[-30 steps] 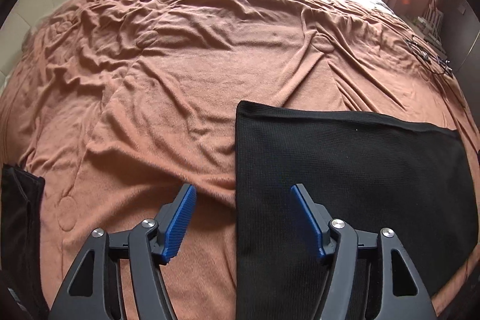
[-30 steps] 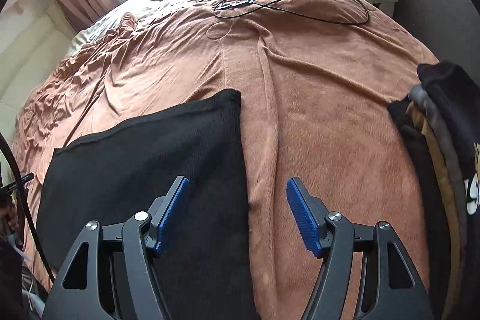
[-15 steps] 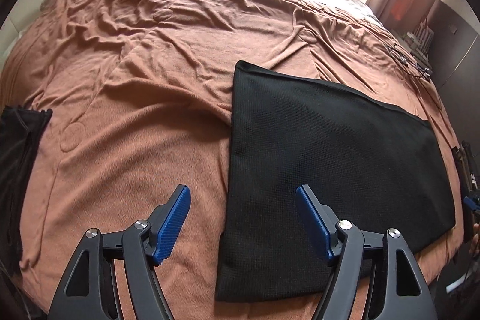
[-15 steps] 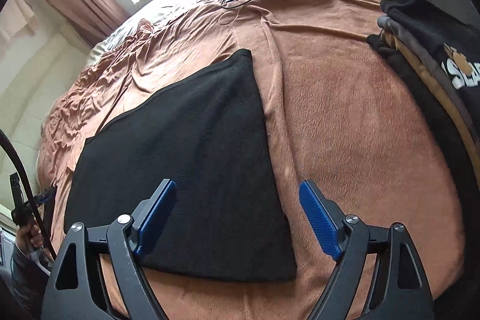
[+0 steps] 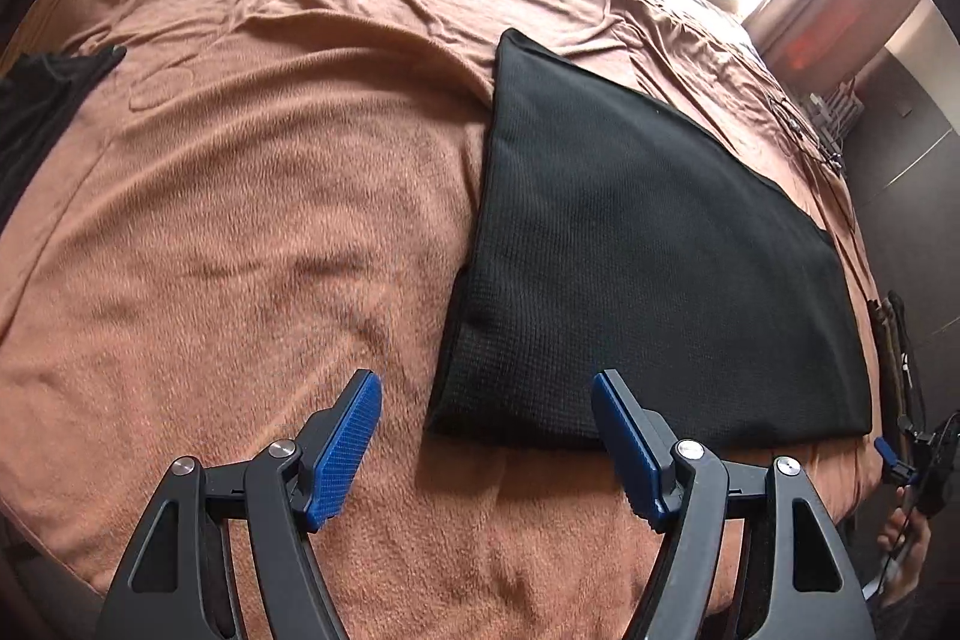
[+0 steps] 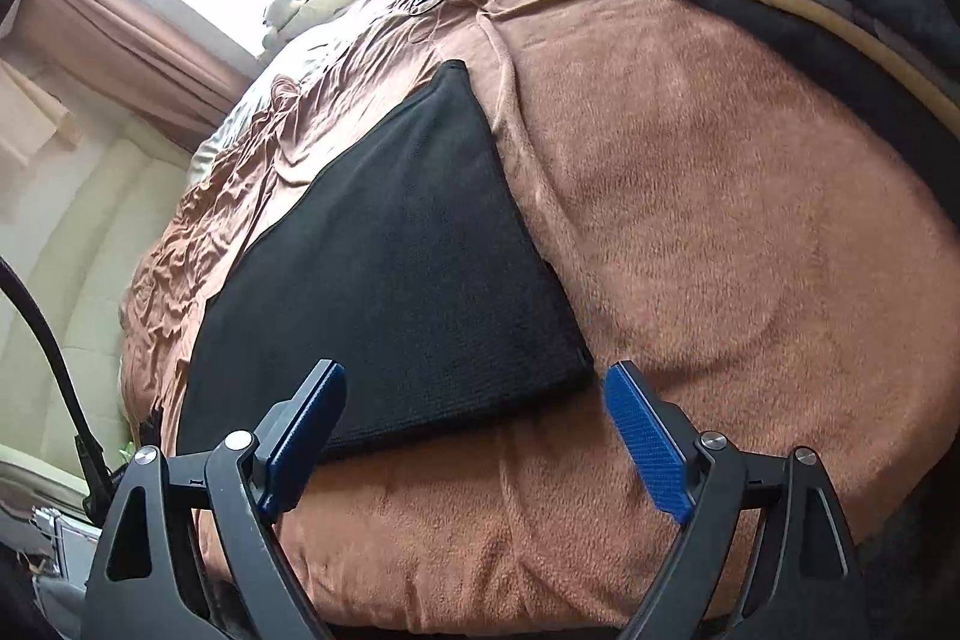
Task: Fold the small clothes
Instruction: 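Move both tools to the shirt's long side edge and close on it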
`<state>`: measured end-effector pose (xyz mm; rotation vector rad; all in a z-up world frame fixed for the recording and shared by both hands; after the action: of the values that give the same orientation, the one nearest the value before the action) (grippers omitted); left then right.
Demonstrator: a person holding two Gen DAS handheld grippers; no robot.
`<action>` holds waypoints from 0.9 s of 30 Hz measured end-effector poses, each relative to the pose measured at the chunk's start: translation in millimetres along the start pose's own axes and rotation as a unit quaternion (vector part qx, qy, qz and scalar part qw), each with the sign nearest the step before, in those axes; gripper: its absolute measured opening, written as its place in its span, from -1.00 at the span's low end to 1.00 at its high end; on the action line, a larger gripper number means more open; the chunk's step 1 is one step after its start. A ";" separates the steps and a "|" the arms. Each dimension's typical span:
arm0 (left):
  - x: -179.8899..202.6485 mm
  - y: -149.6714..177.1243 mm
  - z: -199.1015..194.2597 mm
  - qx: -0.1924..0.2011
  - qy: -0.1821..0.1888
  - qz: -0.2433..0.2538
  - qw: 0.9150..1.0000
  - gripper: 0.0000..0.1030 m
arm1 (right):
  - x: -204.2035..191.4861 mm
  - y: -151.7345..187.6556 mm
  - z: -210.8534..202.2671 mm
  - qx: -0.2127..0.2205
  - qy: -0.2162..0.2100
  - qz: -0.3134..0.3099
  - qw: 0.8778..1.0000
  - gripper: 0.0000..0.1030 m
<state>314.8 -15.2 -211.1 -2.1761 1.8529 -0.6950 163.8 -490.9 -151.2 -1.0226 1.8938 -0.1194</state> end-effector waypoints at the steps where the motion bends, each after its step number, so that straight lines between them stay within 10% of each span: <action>1: -1.4 3.4 0.5 -0.002 0.008 -0.006 1.000 0.42 | 1.3 3.2 -2.1 0.004 -0.001 0.000 1.000 0.70; 16: -6.3 26.9 15.5 -0.012 0.110 -0.105 0.988 0.23 | 18.7 39.3 0.5 0.022 -0.042 0.062 0.997 0.57; 27: -34.8 29.1 13.5 0.033 0.163 -0.222 0.961 -0.12 | 27.6 38.2 8.8 0.063 -0.062 0.111 0.990 0.48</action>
<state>292.1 10.9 -243.3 -2.5836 1.4382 -1.2495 142.1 -482.5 -193.1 -0.7122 1.8470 -0.0437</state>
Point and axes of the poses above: each gripper's, at about its wrist camera, not at the fingertips, and z roughly the way its jaws point, x to its right, y to its underside, the point moved 4 cm from there along z, roughly the way its jaws point, and after that the axes turned 7 degrees about -y, right-handed, at the moved point
